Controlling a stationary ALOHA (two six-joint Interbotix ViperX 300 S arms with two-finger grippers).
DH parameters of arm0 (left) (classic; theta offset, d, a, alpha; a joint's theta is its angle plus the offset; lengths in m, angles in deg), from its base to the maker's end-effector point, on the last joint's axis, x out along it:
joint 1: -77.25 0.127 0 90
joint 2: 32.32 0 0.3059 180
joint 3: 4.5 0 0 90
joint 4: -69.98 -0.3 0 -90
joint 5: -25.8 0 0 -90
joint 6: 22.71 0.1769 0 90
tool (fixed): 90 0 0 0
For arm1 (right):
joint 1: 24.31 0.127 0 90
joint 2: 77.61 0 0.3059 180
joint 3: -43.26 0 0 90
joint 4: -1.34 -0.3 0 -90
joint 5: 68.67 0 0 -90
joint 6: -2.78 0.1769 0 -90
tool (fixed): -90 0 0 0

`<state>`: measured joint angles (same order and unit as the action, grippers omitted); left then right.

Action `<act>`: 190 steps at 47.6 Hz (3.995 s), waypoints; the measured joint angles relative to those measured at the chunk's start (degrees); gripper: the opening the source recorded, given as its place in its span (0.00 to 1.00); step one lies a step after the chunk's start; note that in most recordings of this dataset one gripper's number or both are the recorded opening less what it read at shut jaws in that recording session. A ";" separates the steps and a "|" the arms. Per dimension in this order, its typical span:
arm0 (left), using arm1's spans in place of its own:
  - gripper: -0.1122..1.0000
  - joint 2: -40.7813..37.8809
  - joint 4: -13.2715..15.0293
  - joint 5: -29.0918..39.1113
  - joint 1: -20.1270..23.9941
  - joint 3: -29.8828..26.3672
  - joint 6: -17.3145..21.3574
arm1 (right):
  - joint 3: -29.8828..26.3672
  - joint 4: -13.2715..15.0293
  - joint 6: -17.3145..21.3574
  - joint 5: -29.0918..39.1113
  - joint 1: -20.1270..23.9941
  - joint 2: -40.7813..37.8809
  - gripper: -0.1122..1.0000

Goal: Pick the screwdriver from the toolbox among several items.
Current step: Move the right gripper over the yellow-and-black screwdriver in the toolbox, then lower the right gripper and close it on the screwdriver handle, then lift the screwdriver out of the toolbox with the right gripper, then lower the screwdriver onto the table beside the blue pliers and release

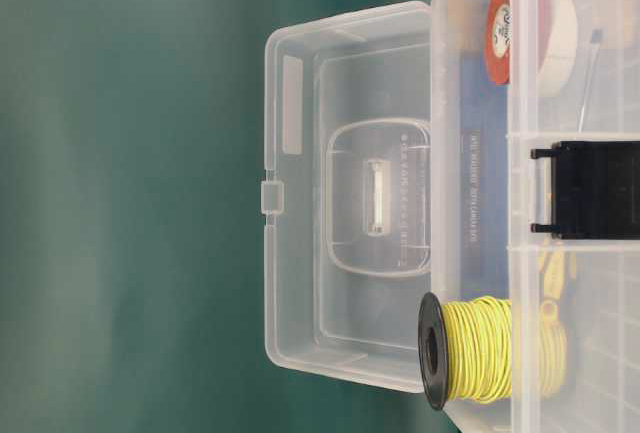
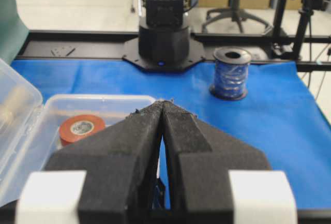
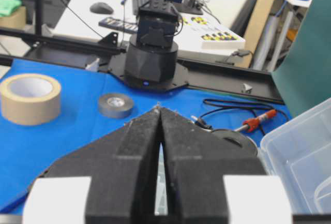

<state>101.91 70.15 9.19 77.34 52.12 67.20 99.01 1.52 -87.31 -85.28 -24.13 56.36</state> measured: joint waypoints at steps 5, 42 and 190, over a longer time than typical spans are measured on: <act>0.10 -0.26 1.32 -0.18 -0.18 0.09 -0.26 | -0.62 -0.79 0.70 0.79 -0.18 -1.49 0.11; 0.10 -2.81 2.02 -0.26 0.26 0.09 -1.23 | -40.96 -6.42 15.73 39.64 -11.07 -45.35 0.51; 0.10 -1.41 2.02 -0.18 0.35 0.09 -1.23 | -62.23 3.78 37.62 55.99 10.55 -80.68 0.36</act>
<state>100.51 72.17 9.01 77.69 52.21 65.97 36.78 5.30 -49.69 -29.29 -13.59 -24.32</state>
